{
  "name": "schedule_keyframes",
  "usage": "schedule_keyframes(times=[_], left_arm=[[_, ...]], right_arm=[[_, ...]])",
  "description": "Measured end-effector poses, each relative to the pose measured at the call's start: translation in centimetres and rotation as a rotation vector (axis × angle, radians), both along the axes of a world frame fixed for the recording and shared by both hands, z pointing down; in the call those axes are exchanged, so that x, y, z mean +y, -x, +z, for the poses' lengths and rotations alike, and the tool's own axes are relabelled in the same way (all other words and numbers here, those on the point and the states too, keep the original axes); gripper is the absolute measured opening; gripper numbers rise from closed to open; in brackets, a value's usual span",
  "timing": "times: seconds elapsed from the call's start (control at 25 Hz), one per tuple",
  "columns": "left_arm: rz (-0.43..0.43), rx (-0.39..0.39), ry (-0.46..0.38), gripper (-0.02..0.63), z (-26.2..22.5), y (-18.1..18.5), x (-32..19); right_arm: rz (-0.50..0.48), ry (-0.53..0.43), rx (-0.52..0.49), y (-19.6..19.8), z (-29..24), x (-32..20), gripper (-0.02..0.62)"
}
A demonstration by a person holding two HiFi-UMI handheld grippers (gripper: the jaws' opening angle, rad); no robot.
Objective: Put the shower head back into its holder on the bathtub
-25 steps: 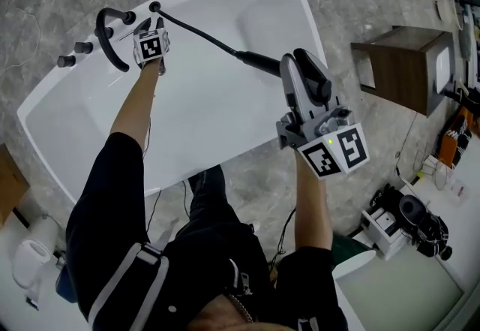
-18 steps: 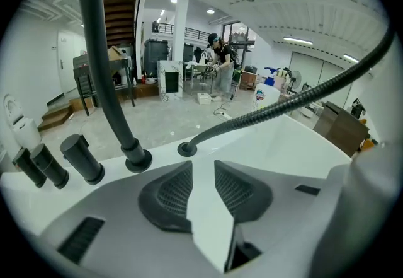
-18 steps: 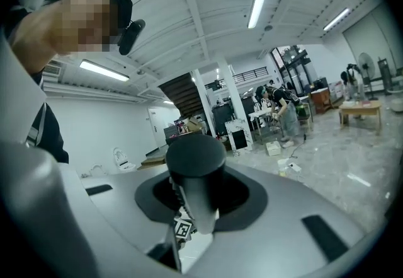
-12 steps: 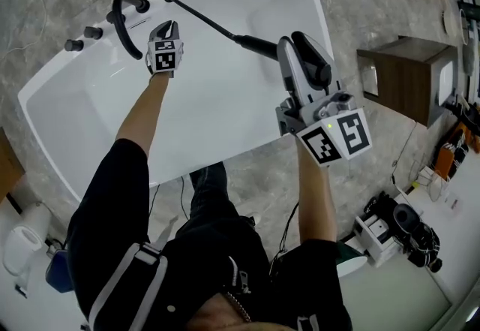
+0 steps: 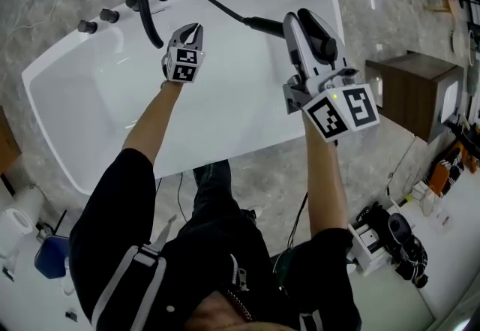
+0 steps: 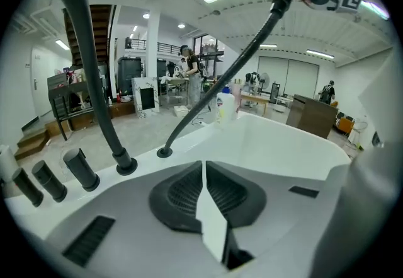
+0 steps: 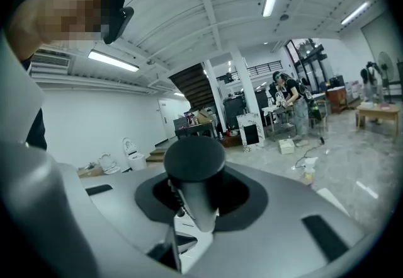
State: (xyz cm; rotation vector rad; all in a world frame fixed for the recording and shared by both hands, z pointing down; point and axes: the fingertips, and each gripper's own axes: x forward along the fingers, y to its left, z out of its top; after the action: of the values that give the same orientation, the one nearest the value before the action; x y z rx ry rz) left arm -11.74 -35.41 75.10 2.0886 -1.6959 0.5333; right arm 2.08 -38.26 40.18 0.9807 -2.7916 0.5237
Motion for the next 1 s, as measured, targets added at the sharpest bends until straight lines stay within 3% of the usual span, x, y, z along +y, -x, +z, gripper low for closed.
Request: schedule_keyframes(times=[0.44, 1.0], left_arm=[[0.033, -0.033, -0.037, 0.038, -1.5, -0.1, 4.0], [-0.067, 0.003, -0.038, 0.038, -1.0, 2.6, 8.0]], right_arm=[[-0.119, 0.007, 0.040, 5.7, 3.4, -3.1, 0.107], [-0.203, 0.027, 0.095, 12.3, 8.6, -7.1, 0.107]])
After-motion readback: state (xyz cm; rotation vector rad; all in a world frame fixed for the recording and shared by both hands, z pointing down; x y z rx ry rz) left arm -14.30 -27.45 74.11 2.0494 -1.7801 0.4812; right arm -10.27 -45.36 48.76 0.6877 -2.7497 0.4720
